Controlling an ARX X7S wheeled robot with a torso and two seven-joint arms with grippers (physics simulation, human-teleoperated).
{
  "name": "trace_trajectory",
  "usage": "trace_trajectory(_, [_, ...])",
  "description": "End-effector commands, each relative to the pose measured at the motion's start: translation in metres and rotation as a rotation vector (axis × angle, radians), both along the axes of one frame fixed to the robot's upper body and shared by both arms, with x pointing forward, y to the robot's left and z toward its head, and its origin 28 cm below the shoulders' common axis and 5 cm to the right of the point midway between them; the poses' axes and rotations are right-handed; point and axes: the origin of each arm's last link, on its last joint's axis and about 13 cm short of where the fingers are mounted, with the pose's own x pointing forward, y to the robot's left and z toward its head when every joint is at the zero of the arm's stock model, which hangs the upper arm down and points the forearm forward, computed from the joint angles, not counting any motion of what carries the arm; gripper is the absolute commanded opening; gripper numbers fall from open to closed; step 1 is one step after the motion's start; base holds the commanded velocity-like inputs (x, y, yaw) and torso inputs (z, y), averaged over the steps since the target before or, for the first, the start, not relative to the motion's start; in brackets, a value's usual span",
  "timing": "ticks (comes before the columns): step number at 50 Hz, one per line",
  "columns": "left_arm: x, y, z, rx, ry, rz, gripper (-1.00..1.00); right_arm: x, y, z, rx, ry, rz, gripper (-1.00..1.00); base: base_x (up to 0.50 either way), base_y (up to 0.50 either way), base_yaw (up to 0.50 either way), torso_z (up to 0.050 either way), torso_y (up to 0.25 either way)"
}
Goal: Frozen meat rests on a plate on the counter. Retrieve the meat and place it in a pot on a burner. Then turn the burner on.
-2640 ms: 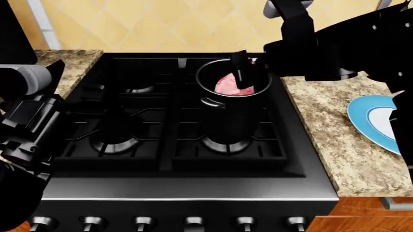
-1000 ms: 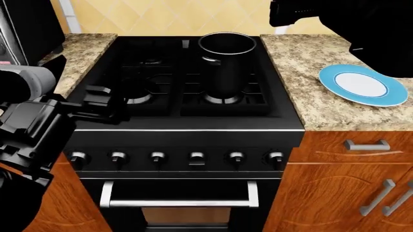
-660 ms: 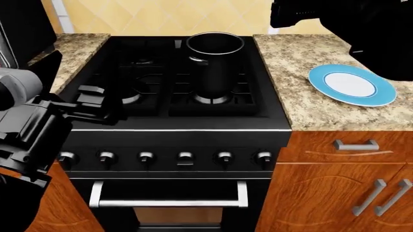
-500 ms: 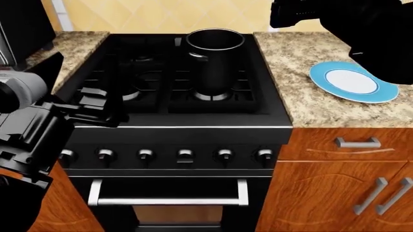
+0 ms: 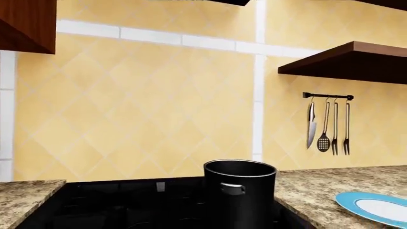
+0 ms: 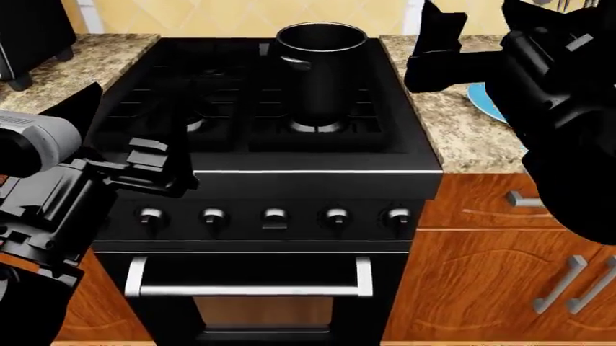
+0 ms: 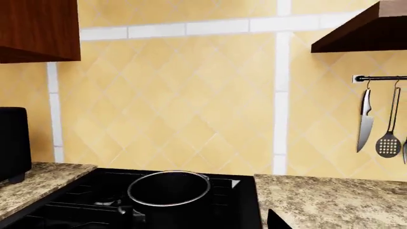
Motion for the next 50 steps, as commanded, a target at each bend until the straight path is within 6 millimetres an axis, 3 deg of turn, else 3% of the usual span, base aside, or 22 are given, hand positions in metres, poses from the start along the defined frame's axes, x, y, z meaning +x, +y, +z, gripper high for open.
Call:
trace_trajectory(1, [-0.002,-0.003,0.000,-0.001,-0.003,-0.009,1.00,-0.028,0.007,-0.027,0.001,-0.043,-0.020,1.00,0.00,0.00,0.00,-0.050,0.000])
trace_trajectory(22, [-0.001,-0.007,-0.002,-0.012,0.001,-0.029,1.00,-0.043,0.009,-0.065,0.047,0.033,-0.067,1.00,0.00,0.00,0.00,-0.050,0.000])
trace_trajectory(50, [0.000,-0.009,-0.002,-0.008,0.005,-0.040,1.00,-0.031,0.006,-0.092,0.002,0.046,-0.153,1.00,0.00,0.00,0.00,-0.050,0.000])
